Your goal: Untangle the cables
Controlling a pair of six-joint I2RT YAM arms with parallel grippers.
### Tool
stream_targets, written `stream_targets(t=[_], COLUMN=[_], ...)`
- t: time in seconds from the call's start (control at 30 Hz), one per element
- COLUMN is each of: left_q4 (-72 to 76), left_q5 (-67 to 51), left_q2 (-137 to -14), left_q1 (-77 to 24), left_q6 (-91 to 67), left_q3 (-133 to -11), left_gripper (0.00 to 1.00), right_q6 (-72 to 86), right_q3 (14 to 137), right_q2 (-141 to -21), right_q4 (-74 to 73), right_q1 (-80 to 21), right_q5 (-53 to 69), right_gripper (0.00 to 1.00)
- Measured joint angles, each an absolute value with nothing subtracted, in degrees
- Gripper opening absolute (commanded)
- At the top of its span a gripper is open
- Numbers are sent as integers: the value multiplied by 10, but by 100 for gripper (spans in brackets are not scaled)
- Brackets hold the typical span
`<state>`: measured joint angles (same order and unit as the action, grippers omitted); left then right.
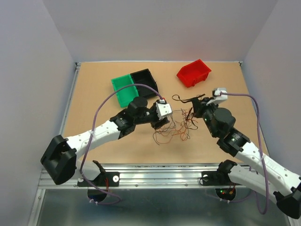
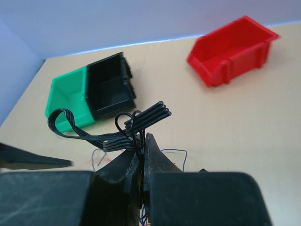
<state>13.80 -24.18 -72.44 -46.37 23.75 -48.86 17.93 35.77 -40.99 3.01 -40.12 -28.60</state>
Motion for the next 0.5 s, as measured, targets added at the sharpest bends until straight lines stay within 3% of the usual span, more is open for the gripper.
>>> stream_targets(t=[0.13,0.5], left_q4=[122,148], left_q5=[-222,-168], left_q2=[-766,-670], left_q1=[-471,-470], left_q6=[246,257], left_q3=[-489,-473], left_gripper=[81,90], right_q6=[150,122], right_q3=[398,398], right_q2=[-482,-490], right_q4=[51,82], right_q1=[-402,-401], right_q5=[-230,-169], right_gripper=[1,1])
